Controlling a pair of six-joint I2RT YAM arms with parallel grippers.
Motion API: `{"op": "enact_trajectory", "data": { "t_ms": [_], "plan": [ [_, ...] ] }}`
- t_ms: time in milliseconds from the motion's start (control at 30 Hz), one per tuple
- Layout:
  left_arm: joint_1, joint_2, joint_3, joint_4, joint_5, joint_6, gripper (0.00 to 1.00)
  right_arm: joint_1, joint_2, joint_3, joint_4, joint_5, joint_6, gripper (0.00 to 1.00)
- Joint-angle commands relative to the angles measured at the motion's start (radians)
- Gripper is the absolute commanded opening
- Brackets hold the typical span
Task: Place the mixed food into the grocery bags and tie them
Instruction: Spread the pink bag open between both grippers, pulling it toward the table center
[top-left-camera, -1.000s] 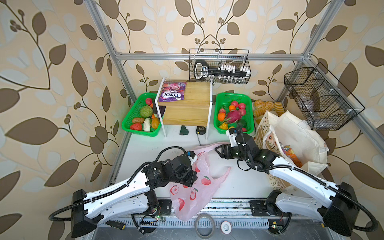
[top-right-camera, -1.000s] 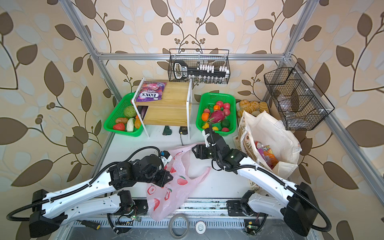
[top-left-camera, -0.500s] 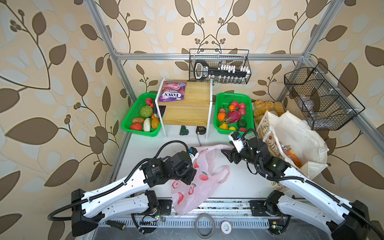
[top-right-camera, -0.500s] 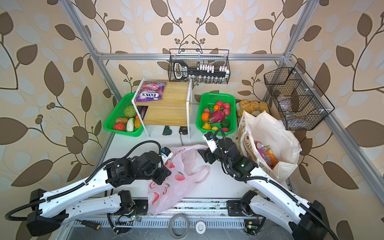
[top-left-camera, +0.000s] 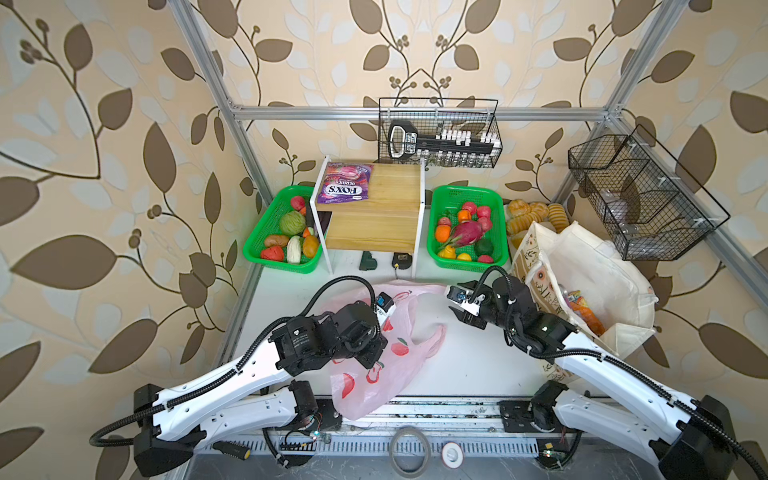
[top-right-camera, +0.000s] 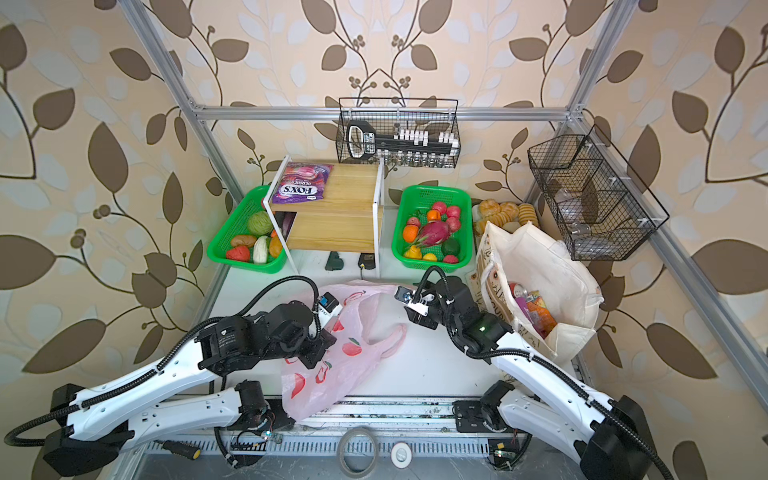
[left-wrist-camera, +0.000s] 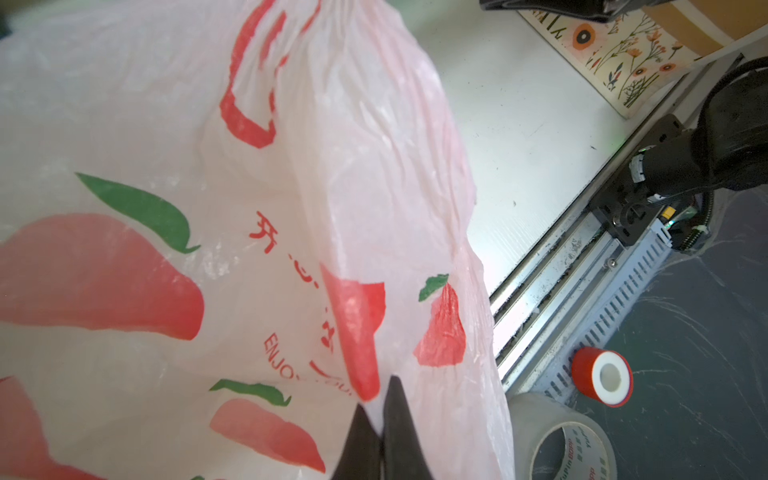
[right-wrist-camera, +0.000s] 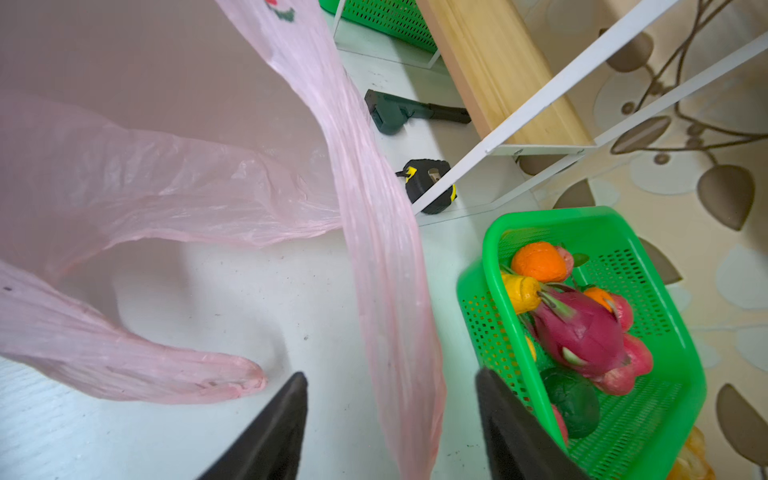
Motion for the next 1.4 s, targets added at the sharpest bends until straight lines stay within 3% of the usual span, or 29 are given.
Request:
{"op": "enact_trajectory", "data": {
  "t_ms": [0,133,167,200,267,333,433,633,767,867,967,1100,1367],
  "plan": [
    [-0.002,0.001,0.037,-0.011,-0.044,0.021,0.0,0.001,0.006,0.026,0.016,-0.048,-0.032,0.4],
    [-0.002,0.001,0.042,-0.017,-0.122,-0.022,0.01,0.007,-0.012,0.032,0.005,-0.088,0.066,0.02],
    [-0.002,-0.002,0.043,-0.014,-0.137,-0.037,0.03,0.011,-0.021,0.037,-0.004,-0.081,0.104,0.0],
    [-0.002,-0.003,0.044,-0.013,-0.165,-0.06,0.1,0.015,-0.032,0.041,-0.012,-0.075,0.142,0.0],
    [-0.003,-0.001,0.055,-0.015,-0.215,-0.113,0.56,0.038,-0.049,0.06,-0.028,-0.028,0.255,0.0],
    [-0.003,-0.001,0.08,-0.007,-0.231,-0.147,0.71,0.069,-0.052,0.094,-0.068,0.021,0.357,0.0],
    [-0.003,0.003,0.117,0.023,-0.237,-0.185,0.73,0.127,-0.028,0.172,-0.16,0.115,0.51,0.0],
    [-0.005,0.109,0.199,0.042,-0.131,-0.353,0.69,0.15,0.129,0.394,-0.423,0.23,0.796,0.0],
    [-0.052,0.242,0.267,-0.045,-0.202,-0.463,0.73,0.15,0.207,0.483,-0.501,0.205,0.879,0.0],
    [-0.107,0.317,0.329,-0.081,-0.304,-0.5,0.77,0.134,0.22,0.486,-0.472,0.176,0.951,0.0],
    [-0.146,0.372,0.375,-0.057,-0.339,-0.517,0.78,0.113,0.224,0.488,-0.449,0.155,1.015,0.0],
    [-0.15,0.433,0.387,0.028,-0.297,-0.521,0.78,0.099,0.21,0.489,-0.415,0.132,1.052,0.0],
    [-0.15,0.658,0.507,-0.119,-0.454,-0.577,0.82,0.082,0.185,0.485,-0.436,0.113,1.092,0.0]
  ]
}}
